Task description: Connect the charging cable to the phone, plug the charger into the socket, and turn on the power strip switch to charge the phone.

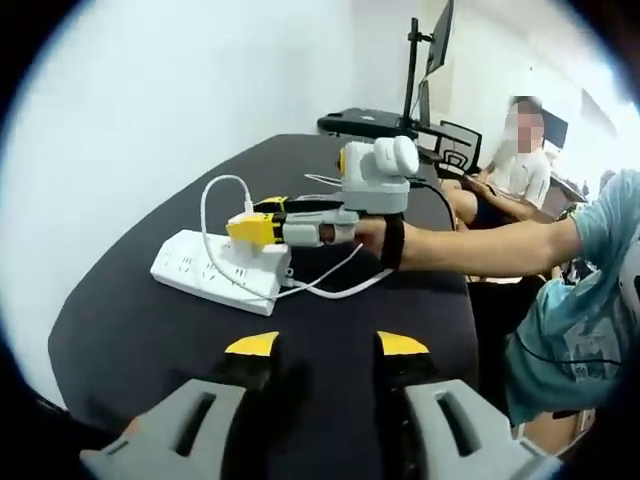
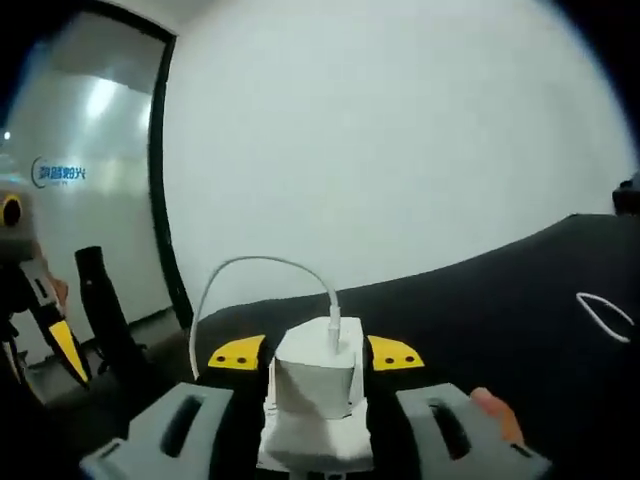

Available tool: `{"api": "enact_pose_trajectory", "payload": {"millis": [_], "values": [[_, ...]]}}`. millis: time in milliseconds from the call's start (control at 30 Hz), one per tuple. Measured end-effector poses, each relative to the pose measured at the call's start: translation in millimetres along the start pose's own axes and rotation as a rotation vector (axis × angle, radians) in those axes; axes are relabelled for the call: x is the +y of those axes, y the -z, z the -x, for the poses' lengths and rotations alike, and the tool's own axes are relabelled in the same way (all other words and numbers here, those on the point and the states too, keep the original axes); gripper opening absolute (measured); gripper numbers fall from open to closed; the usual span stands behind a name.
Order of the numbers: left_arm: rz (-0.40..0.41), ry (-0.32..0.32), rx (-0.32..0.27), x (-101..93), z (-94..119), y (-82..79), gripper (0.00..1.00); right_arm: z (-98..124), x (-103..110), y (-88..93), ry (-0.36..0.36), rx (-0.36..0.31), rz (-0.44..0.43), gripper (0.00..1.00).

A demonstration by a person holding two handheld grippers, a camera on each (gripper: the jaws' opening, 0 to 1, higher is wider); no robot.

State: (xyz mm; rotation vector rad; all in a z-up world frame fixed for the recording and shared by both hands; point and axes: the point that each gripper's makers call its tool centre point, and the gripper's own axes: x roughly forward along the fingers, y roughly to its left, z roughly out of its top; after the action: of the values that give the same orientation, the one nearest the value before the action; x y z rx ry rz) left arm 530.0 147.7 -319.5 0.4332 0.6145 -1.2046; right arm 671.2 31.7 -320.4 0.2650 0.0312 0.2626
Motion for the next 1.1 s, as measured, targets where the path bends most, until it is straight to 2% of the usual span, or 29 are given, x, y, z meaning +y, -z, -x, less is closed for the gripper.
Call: {"api": "enact_pose_trajectory", "payload": {"millis": [133, 233, 300, 367, 500, 600, 900, 1000, 1067, 1100], "values": [[0.003, -0.005, 0.002, 2.6, 1, -1.0, 0.32, 0, -5, -15.1, -0.004, -0.021, -0.015, 0.36], [0.005, 0.000, 0.005, 2.5, 0, -1.3, 0.32, -1, -8, -22.3, 0.005, -0.020, -0.030, 0.26], [0.002, -0.005, 0.013, 4.1, -1, -0.2, 0.32, -4, -6, -15.7, -0.001, 0.034, -0.010, 0.20], [0.003, -0.007, 0.017, 5.1, -1, 0.3, 0.32, -6, -3, -13.7, -0.002, 0.038, 0.039, 0.20], [0.006, -0.007, 0.016, 5.1, -2, 0.6, 0.31, -12, -4, -10.4, 0.009, 0.055, 0.035, 0.13], [0.002, -0.009, 0.026, 5.3, -2, 3.0, 0.31, -9, -8, -11.1, 0.033, 0.054, -0.005, 0.04], [0.006, -0.014, 0.022, 6.8, -3, 5.8, 0.30, -4, -9, -8.8, 0.058, 0.038, -0.027, 0.03], [0.005, -0.011, 0.019, 6.8, -6, 6.7, 0.30, -7, -9, -8.5, 0.060, 0.015, 0.049, 0.03], [0.009, -0.012, 0.013, 7.7, -7, 5.9, 0.30, -7, -9, -6.0, 0.050, 0.023, -0.007, 0.03], [0.012, -0.011, 0.007, 7.4, -8, 4.9, 0.30, -8, -8, -6.0, 0.045, 0.024, 0.008, 0.03]]}}
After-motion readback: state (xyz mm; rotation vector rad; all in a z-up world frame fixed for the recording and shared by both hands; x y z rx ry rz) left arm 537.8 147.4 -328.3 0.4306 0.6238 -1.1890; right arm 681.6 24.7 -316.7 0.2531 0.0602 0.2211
